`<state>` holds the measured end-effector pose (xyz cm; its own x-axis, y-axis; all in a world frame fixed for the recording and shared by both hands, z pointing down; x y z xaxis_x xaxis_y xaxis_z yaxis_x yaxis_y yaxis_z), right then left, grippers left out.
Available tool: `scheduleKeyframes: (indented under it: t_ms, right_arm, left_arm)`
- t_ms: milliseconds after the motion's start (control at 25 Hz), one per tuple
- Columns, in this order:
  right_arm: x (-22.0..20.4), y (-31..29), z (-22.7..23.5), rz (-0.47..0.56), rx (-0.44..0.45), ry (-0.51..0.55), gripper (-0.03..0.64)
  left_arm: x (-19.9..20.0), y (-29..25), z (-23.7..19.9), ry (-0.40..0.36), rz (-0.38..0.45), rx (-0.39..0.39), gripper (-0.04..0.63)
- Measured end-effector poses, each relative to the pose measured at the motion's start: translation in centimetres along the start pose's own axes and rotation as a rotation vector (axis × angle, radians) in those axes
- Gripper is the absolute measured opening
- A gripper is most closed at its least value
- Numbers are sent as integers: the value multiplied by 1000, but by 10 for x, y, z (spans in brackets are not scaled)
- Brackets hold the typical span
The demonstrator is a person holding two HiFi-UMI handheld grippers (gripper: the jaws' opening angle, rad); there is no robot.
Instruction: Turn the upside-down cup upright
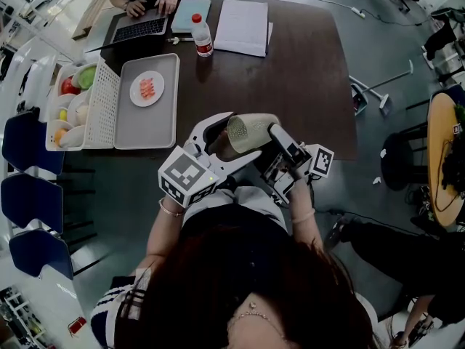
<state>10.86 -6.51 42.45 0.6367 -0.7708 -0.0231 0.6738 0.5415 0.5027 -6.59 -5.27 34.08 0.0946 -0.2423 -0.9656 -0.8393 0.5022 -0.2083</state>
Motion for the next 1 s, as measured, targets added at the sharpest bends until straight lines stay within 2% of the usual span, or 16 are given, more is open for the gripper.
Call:
scheduleKeyframes:
  t_ms: [120, 400, 600, 840, 1000]
  right_arm:
    - [0, 3, 4, 14, -5, -7, 325]
    - [5, 16, 11, 75, -5, -22, 325]
    - [15, 35, 9, 126, -60, 17, 325]
    - [19, 52, 5, 133, -214, 170, 324]
    - [18, 54, -3, 103, -318, 337, 319]
  left_arm:
    - [-3, -3, -1, 2, -15, -1, 394]
    - [-3, 1, -12, 25, 12, 14, 394]
    - [-6, 0, -19, 6, -27, 43, 394]
    - [-18, -6, -25, -29, -121, 69, 394]
    - [-30, -16, -28, -77, -203, 80, 394]
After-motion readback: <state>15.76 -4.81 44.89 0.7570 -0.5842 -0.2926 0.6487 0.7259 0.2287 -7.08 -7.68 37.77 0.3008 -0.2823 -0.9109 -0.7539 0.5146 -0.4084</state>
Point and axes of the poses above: the fingertips, and each gripper's own axes: y backward along the fingers, z to its right, x out of its top, the point moved 9 cm from there along y, backward along the fingers, and after that the axes turned 3 degrees about x, right-handed, at the moved point
